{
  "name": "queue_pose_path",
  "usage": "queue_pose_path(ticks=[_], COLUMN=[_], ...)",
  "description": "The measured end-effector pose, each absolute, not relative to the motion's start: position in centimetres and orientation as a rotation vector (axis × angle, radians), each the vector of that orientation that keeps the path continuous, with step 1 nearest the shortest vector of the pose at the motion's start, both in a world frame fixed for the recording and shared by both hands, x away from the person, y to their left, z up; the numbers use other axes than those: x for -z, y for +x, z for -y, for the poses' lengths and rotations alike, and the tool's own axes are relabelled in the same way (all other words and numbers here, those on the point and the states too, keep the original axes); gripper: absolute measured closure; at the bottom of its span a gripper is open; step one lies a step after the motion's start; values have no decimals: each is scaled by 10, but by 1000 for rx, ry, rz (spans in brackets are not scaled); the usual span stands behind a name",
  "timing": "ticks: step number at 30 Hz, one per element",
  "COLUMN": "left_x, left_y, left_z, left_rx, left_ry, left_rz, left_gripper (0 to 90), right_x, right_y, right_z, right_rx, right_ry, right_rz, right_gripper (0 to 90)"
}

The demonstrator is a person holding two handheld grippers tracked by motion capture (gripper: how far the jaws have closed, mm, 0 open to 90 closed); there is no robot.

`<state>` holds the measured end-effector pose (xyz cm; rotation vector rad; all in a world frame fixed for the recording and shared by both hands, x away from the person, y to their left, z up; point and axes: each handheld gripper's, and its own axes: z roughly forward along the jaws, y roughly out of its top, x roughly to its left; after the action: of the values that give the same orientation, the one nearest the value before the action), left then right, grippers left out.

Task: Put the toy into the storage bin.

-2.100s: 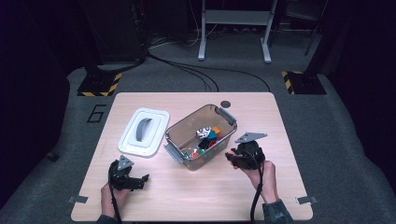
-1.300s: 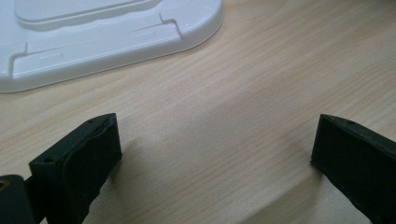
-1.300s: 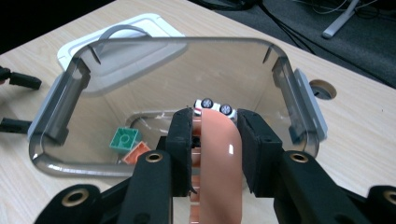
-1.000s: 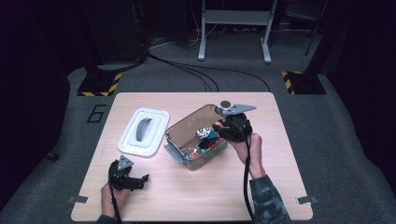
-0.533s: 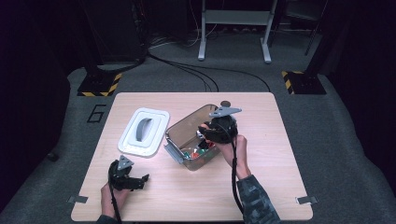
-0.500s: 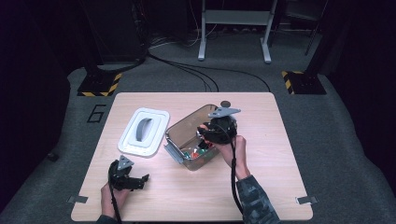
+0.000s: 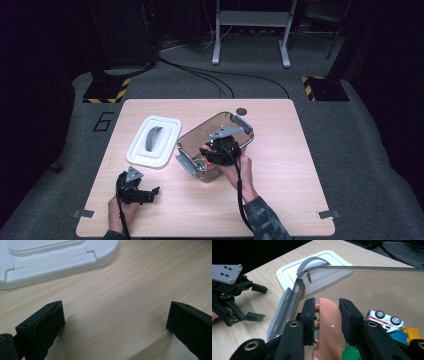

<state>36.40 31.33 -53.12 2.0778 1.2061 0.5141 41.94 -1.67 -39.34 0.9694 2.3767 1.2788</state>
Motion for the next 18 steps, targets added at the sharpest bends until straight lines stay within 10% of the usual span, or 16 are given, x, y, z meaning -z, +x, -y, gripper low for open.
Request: queue_pose_path(ticks=[11, 18], left_x=[532, 531], left_y=[364, 365], left_z=[-313, -314], left_rx=[-514, -514], left_ry=[2072, 2076], left_rz=[-1205, -1202], left_gripper=[15, 16], right_x=[399, 401], right_y=[409, 407], right_z=[9, 10], right_rx=[-1332, -1321], right_ry=[972, 982], right_rz=[-2399, -2402], right_gripper=[658, 473])
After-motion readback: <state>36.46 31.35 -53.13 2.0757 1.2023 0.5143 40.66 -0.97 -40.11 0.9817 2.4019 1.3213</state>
